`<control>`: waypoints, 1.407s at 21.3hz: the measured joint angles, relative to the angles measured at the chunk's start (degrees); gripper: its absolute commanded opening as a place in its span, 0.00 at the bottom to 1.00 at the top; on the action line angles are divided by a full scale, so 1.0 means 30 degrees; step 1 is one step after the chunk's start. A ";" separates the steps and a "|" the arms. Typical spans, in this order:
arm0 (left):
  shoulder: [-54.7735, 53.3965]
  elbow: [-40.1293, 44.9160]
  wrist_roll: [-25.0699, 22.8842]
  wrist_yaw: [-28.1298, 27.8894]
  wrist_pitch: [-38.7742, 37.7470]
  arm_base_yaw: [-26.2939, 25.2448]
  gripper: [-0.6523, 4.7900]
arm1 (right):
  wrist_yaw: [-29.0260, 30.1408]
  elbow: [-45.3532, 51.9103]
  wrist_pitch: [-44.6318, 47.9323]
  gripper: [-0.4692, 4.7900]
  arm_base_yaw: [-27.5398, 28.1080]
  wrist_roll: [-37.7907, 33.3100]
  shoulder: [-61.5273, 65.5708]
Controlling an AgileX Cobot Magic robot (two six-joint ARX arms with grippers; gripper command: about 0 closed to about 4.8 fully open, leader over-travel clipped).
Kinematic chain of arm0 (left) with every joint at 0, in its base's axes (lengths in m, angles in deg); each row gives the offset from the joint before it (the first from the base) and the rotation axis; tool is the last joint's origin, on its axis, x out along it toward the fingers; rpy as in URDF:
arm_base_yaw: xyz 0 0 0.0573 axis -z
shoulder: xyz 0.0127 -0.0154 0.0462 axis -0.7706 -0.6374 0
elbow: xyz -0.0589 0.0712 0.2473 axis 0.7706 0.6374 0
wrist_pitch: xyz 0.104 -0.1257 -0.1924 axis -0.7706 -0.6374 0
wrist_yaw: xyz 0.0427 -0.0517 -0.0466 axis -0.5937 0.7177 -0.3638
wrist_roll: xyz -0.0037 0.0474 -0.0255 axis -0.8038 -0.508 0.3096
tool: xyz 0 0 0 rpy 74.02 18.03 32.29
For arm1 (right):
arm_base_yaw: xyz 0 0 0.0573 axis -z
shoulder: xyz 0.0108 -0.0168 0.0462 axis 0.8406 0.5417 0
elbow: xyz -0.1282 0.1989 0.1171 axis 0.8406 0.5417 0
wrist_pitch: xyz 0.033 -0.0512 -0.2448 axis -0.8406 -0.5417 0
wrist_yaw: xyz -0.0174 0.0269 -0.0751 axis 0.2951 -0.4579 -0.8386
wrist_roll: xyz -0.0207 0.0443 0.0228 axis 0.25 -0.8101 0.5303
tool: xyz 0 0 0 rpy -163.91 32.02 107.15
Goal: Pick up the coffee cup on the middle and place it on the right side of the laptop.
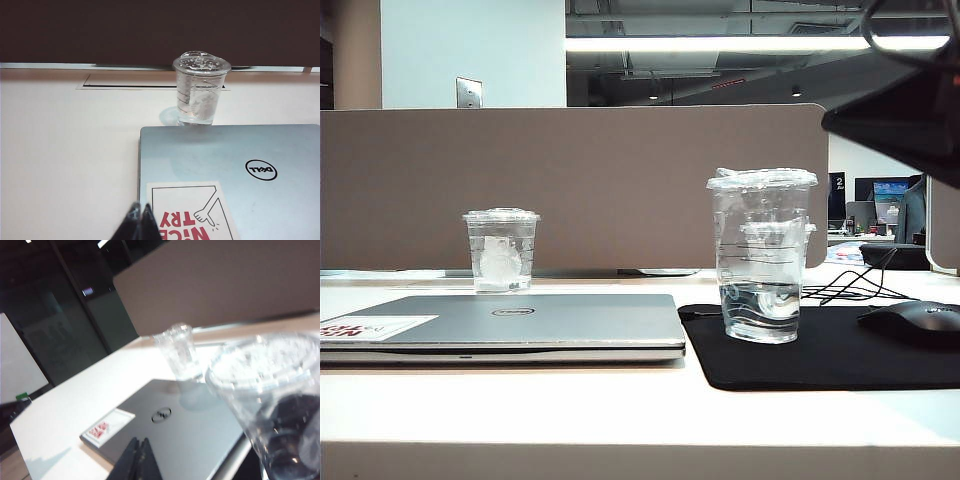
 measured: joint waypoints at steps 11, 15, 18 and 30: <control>0.0000 0.0000 0.0000 0.0000 0.1326 0.0000 0.11 | -0.1348 0.0000 0.0262 0.09 0.0138 -0.0204 0.0000; -0.0007 0.0000 0.0000 0.0007 0.1443 0.0000 0.11 | -0.1144 0.0000 0.0255 0.09 0.1195 -0.0270 -0.0022; -0.0007 0.0000 0.0000 0.0000 0.1443 0.0000 0.11 | -0.0342 0.0000 0.0066 0.08 0.1982 -0.0342 -0.0860; 0.0000 0.0000 0.0000 0.0007 0.1435 0.0000 0.11 | 0.0976 -0.0007 -1.2968 0.08 0.5982 0.0058 -1.2874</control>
